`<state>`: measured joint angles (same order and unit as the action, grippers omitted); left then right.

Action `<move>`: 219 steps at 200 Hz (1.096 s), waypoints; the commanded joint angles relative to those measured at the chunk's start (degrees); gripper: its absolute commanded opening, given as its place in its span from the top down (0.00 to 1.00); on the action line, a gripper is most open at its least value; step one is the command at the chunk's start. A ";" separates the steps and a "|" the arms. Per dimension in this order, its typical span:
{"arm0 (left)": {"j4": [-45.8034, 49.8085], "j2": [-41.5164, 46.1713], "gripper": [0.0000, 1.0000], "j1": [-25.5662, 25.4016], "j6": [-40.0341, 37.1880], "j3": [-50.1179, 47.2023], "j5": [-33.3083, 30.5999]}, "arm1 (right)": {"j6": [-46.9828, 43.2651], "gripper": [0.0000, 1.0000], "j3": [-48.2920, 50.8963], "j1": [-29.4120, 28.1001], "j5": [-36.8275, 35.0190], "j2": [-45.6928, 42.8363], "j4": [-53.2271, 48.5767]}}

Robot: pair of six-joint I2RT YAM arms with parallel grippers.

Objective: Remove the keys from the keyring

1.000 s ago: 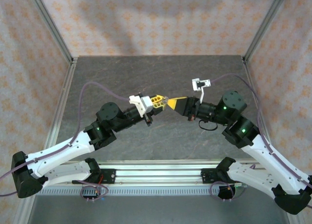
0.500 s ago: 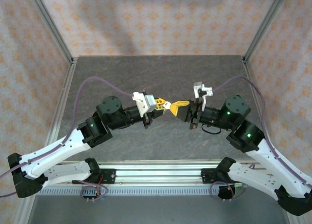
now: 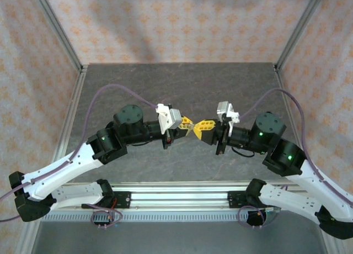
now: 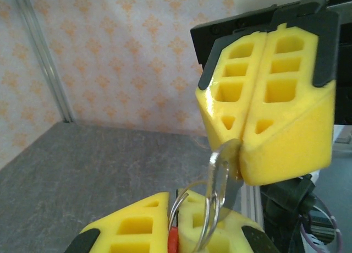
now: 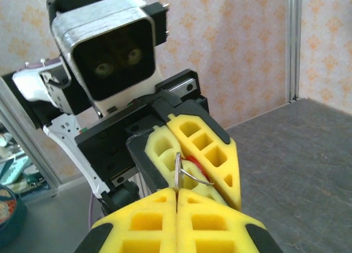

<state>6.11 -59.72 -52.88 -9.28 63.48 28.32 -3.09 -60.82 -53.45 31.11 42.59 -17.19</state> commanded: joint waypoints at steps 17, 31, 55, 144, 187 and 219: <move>-1.65 -0.70 1.00 2.10 3.57 3.23 -1.31 | -10.02 1.00 -1.41 -7.49 1.16 0.64 -7.66; -1.92 -0.44 1.00 2.89 4.66 3.07 -0.26 | -11.12 1.00 -1.28 -8.40 0.83 0.61 -7.77; -2.71 0.20 1.00 3.96 6.21 2.45 1.37 | -13.16 1.00 -1.22 -9.36 -0.05 0.57 -8.44; 5.67 -2.05 1.00 4.49 4.54 6.29 5.79 | -20.55 1.00 -8.09 -14.13 -8.93 8.29 -16.73; 7.43 -2.81 1.00 4.54 4.56 6.83 5.25 | -22.65 1.00 -10.09 -20.53 -22.55 13.84 -16.92; 6.82 -2.84 1.00 4.36 5.12 6.19 5.09 | -21.65 1.00 -9.92 -23.62 -29.05 18.06 -13.63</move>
<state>20.97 -61.25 -47.90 -5.78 67.46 35.07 -24.29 -72.10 -73.10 -1.17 54.81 -30.74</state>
